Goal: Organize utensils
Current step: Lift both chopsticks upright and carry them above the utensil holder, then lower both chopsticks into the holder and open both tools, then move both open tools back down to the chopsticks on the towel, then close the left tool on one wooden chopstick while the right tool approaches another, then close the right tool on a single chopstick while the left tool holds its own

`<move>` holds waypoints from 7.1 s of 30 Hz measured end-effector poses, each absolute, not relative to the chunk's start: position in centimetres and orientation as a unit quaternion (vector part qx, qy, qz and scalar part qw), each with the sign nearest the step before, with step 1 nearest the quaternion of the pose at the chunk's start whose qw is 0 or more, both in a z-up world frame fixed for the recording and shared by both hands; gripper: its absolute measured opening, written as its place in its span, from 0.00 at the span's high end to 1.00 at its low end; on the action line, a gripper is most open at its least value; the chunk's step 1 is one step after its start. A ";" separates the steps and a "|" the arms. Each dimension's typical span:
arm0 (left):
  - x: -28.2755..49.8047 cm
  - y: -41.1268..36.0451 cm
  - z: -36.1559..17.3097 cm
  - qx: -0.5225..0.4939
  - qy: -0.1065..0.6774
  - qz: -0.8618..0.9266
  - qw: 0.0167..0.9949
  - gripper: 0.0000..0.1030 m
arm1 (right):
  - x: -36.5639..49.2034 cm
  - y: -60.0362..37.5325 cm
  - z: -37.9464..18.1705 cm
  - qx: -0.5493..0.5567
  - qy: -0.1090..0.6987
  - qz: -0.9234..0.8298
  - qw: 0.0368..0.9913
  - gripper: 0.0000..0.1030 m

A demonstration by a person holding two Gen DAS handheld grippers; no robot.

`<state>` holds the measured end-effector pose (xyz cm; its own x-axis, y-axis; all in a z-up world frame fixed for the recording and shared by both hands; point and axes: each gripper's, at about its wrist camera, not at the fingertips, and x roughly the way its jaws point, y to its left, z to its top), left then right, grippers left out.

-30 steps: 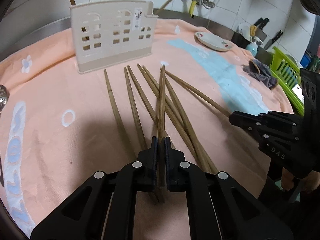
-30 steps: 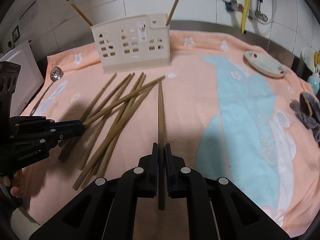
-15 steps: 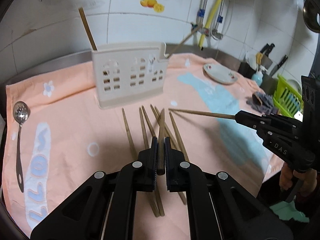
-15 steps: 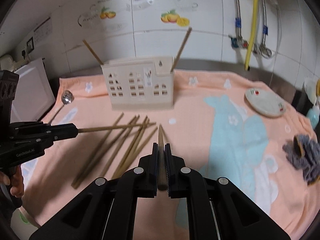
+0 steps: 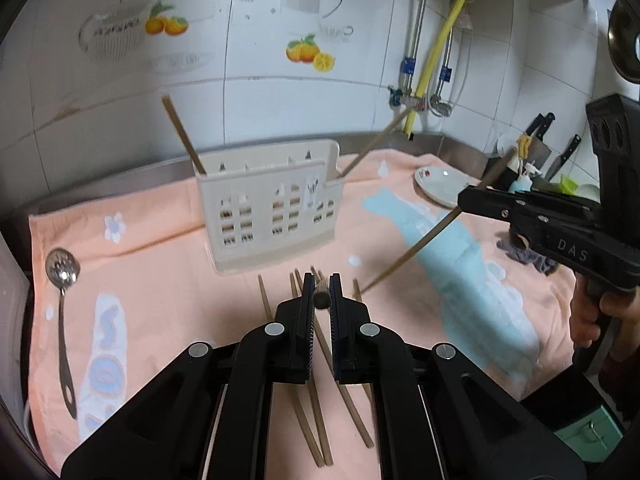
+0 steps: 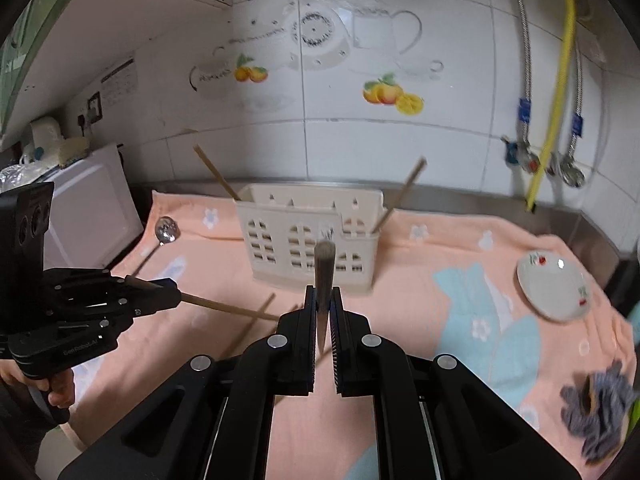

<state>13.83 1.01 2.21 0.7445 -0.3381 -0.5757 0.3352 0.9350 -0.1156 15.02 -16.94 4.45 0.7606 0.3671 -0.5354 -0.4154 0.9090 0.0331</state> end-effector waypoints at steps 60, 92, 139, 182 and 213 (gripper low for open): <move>24.2 4.1 12.2 0.012 0.226 -0.076 0.971 0.88 | 28.8 -14.5 10.1 -0.074 0.288 0.197 0.934 0.66; 7.3 0.1 -4.3 -0.019 0.354 -0.213 0.911 0.66 | 14.0 -17.2 -0.7 -0.078 0.303 0.171 0.934 0.18; 8.1 -3.1 -10.5 0.006 0.408 -0.208 0.889 0.93 | 9.9 -19.0 -8.6 -0.012 0.392 0.166 0.905 0.18; 7.4 2.0 -3.9 -0.033 0.321 -0.185 0.928 0.94 | 6.4 -13.0 -12.7 -0.061 0.417 0.211 0.882 0.70; 8.7 0.9 0.0 -0.016 0.272 -0.189 0.944 0.94 | 10.1 -16.2 -3.1 -0.031 0.307 0.185 0.933 0.93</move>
